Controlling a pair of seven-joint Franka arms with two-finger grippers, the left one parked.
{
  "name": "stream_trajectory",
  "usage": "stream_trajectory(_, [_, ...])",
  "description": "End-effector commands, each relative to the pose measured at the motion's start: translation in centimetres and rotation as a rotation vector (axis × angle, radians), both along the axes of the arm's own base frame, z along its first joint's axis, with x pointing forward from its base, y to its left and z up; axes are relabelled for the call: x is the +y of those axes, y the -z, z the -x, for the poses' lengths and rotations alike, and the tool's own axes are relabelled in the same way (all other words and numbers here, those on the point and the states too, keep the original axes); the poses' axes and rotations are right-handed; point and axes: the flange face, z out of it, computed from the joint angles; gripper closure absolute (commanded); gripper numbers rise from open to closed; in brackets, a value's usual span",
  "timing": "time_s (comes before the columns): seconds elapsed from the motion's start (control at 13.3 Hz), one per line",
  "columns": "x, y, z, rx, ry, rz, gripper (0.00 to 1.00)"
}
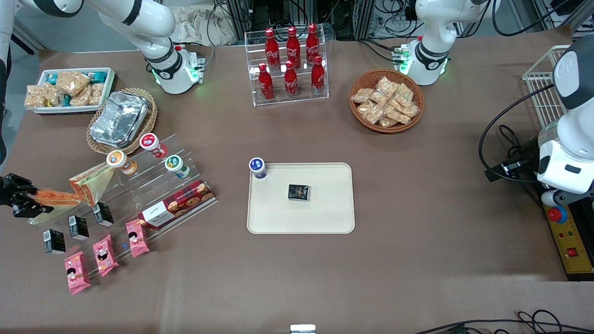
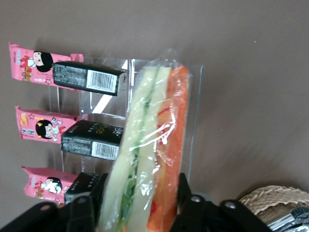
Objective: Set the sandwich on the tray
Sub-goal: 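Lift the sandwich out of the rack with the right gripper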
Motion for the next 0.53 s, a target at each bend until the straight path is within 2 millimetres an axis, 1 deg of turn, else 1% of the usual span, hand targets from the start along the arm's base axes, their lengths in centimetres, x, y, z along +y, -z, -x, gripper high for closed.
stream_trajectory(0.0, [-0.3,-0.8,-0.2,-0.024,-0.04,0.004,0.45])
stream_trajectory(0.07, [-0.2,-1.4,-0.2,-0.032,-0.055,0.005,0.5])
stream_trajectory(0.15, [-0.1,-1.9,-0.3,-0.037,-0.062,0.006,0.5])
stream_trajectory(0.22, [0.1,-3.2,-0.4,-0.046,-0.086,0.003,0.5])
stream_trajectory(0.3, [0.8,-4.7,-0.6,-0.028,-0.117,-0.019,0.5])
stream_trajectory(0.38, [1.7,-6.7,-0.9,-0.006,-0.145,-0.031,0.5])
stream_trajectory(0.45, [3.5,-8.5,-1.7,0.001,-0.185,-0.022,0.5])
